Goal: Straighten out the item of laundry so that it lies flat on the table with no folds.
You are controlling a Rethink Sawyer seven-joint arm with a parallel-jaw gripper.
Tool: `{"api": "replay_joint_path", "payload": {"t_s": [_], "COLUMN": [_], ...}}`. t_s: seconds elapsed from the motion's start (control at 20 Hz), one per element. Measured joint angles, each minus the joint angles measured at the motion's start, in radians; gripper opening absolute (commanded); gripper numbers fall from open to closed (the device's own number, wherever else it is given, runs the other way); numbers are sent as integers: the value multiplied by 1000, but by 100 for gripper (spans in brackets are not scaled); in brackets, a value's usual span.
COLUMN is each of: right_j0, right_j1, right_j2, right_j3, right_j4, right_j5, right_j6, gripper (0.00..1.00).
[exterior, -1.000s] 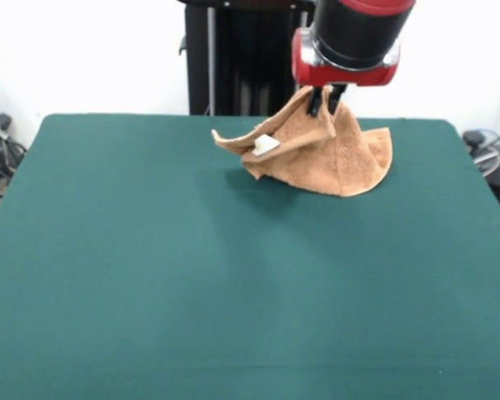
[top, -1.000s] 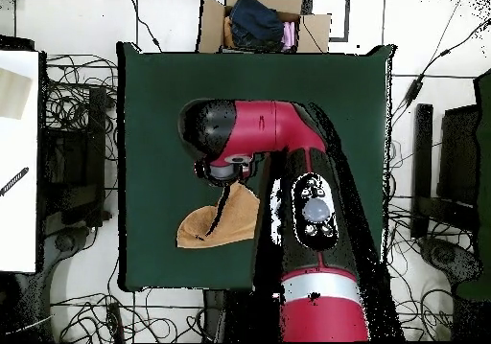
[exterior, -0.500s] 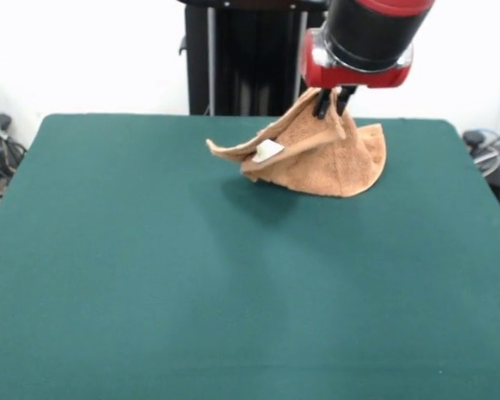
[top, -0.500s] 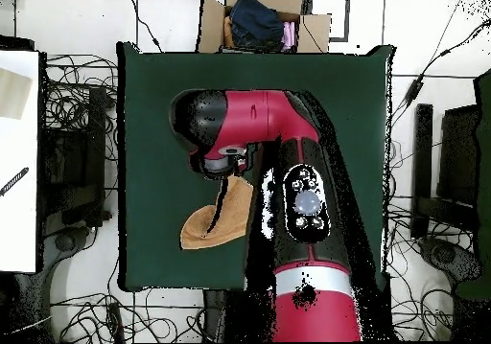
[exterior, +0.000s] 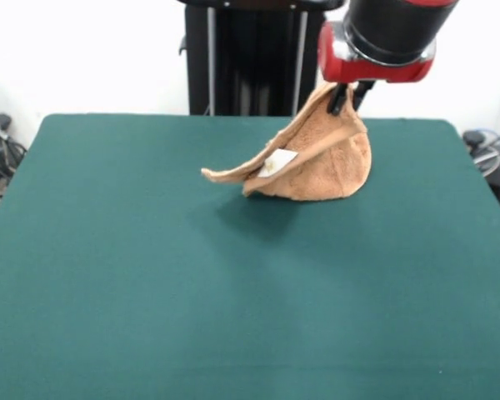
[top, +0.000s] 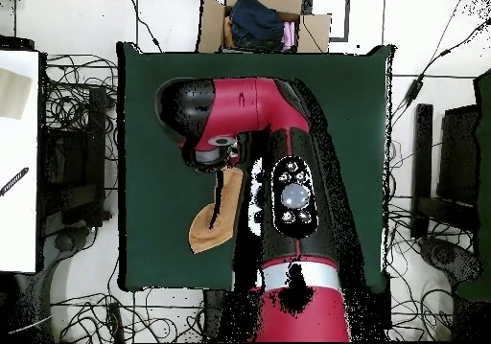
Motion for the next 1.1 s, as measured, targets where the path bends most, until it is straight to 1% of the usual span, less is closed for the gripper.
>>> {"api": "replay_joint_path", "payload": {"t_s": [0.5,0.7,1.1], "right_j0": [25,20,-28], "right_j1": [9,1,-62], "right_j2": [0,0,-1], "right_j3": [-15,6,159], "right_j4": [-2,-1,0], "right_j5": [3,-9,-217], "right_j6": [0,0,0], "gripper": [0,0,0]}}
